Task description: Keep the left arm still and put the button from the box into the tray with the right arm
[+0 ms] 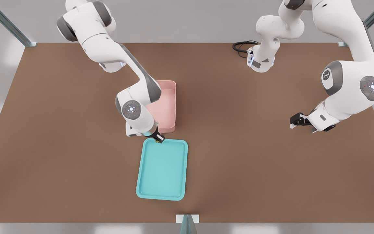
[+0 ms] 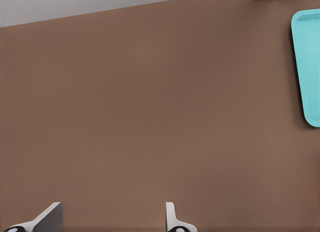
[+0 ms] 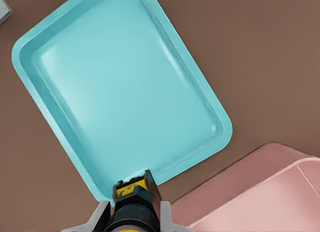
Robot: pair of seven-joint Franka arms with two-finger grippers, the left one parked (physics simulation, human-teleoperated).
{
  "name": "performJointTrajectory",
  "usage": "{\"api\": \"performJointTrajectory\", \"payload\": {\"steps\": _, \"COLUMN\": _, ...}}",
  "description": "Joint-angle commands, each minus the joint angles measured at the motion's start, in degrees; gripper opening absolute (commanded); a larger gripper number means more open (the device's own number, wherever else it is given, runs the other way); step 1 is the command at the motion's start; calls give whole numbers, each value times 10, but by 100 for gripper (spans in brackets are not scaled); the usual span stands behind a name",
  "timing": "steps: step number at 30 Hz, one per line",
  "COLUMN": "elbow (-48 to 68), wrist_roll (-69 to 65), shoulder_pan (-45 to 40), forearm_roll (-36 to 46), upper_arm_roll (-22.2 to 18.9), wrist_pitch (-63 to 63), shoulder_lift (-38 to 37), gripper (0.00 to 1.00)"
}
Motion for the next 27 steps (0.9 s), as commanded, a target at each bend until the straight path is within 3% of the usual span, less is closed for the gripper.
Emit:
{"api": "performJointTrajectory", "payload": {"steps": 1, "elbow": 64, "wrist_roll": 42, "shoulder_pan": 3, "forearm_roll": -19, "upper_arm_roll": 0, "wrist_pitch": -92, "shoulder_lift": 48, "gripper": 44}}
{"api": "performJointTrajectory", "payload": {"steps": 6, "elbow": 201, "wrist_roll": 57, "shoulder_pan": 10, "forearm_roll": -44, "upper_arm_roll": -4, "wrist_pitch": -86, "shoulder_lift": 179, "gripper": 44}}
{"api": "performJointTrajectory", "payload": {"steps": 11, "elbow": 225, "wrist_roll": 51, "shoulder_pan": 9, "forearm_roll": -45, "upper_arm_roll": -14, "wrist_pitch": -79, "shoulder_lift": 210, "gripper": 44}}
{"api": "performJointTrajectory", "payload": {"steps": 13, "elbow": 225, "wrist_roll": 51, "shoulder_pan": 8, "forearm_roll": -45, "upper_arm_roll": -14, "wrist_pitch": -65, "shoulder_lift": 209, "gripper": 100}}
{"api": "performJointTrajectory", "payload": {"steps": 16, "elbow": 225, "wrist_roll": 50, "shoulder_pan": 6, "forearm_roll": -45, "upper_arm_roll": -18, "wrist_pitch": -66, "shoulder_lift": 204, "gripper": 100}}
{"api": "performJointTrajectory", "payload": {"steps": 19, "elbow": 224, "wrist_roll": 29, "shoulder_pan": -30, "forearm_roll": -46, "upper_arm_roll": -22, "wrist_pitch": -158, "shoulder_lift": 120, "gripper": 100}}
{"api": "performJointTrajectory", "payload": {"steps": 20, "elbow": 221, "wrist_roll": -45, "shoulder_pan": -72, "forearm_roll": -38, "upper_arm_roll": -15, "wrist_pitch": -182, "shoulder_lift": 89, "gripper": 100}}
{"api": "performJointTrajectory", "payload": {"steps": 23, "elbow": 8, "wrist_roll": -483, "shoulder_pan": -209, "forearm_roll": -36, "upper_arm_roll": -16, "wrist_pitch": -197, "shoulder_lift": -90, "gripper": 100}}
{"api": "performJointTrajectory", "payload": {"steps": 24, "elbow": -117, "wrist_roll": -605, "shoulder_pan": -239, "forearm_roll": -36, "upper_arm_roll": -45, "wrist_pitch": -179, "shoulder_lift": -190, "gripper": 100}}
{"api": "performJointTrajectory", "payload": {"steps": 25, "elbow": -204, "wrist_roll": -629, "shoulder_pan": -243, "forearm_roll": -20, "upper_arm_roll": -64, "wrist_pitch": -126, "shoulder_lift": -248, "gripper": 100}}
{"api": "performJointTrajectory", "payload": {"steps": 27, "elbow": -222, "wrist_roll": -610, "shoulder_pan": -237, "forearm_roll": -23, "upper_arm_roll": -73, "wrist_pitch": -156, "shoulder_lift": -260, "gripper": 100}}
